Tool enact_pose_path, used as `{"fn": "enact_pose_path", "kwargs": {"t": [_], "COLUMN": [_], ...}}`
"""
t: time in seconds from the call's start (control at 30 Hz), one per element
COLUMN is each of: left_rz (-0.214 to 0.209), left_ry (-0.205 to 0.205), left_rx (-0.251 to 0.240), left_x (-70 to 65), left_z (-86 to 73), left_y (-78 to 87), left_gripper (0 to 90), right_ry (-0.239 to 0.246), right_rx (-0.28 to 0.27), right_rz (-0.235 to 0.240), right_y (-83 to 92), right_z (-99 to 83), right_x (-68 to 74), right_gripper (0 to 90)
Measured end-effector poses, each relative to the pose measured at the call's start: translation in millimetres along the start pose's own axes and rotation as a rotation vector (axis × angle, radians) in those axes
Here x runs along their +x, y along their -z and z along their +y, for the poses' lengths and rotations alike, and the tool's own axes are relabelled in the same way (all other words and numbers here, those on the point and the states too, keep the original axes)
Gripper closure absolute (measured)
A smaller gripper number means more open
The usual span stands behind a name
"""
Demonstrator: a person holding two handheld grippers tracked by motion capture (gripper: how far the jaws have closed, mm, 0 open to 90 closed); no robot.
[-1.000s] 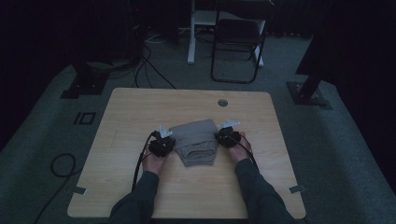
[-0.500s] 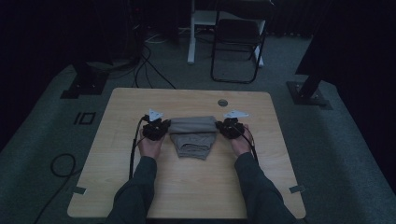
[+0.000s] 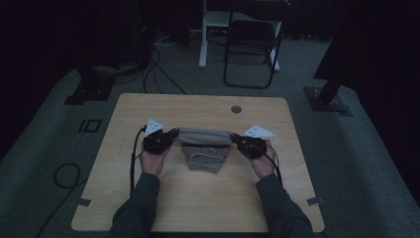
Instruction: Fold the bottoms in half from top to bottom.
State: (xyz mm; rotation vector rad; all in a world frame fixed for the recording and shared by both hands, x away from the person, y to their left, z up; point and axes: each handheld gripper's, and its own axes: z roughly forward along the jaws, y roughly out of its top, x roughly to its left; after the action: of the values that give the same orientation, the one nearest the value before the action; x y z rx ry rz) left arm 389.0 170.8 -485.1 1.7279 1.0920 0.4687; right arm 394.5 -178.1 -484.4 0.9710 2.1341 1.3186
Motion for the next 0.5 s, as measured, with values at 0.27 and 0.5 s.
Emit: {"fn": "enact_pose_path", "kwargs": {"t": [0.27, 0.5], "left_rz": [-0.092, -0.050], "left_ry": [-0.011, -0.038], "left_rx": [0.092, 0.029], "left_x": [-6.1, -7.6], "left_z": [-42.2, -17.5], "left_y": [9.5, 11.3], "left_gripper": [72.7, 65.2], "right_ry": [0.029, -0.013], "right_rx": [0.113, 0.029], "right_rz": [0.138, 0.151], "right_y": [13.1, 20.3], "right_z": [-45.2, -33.3], "right_x": [13.8, 3.7], "right_gripper": [74.0, 58.8]}}
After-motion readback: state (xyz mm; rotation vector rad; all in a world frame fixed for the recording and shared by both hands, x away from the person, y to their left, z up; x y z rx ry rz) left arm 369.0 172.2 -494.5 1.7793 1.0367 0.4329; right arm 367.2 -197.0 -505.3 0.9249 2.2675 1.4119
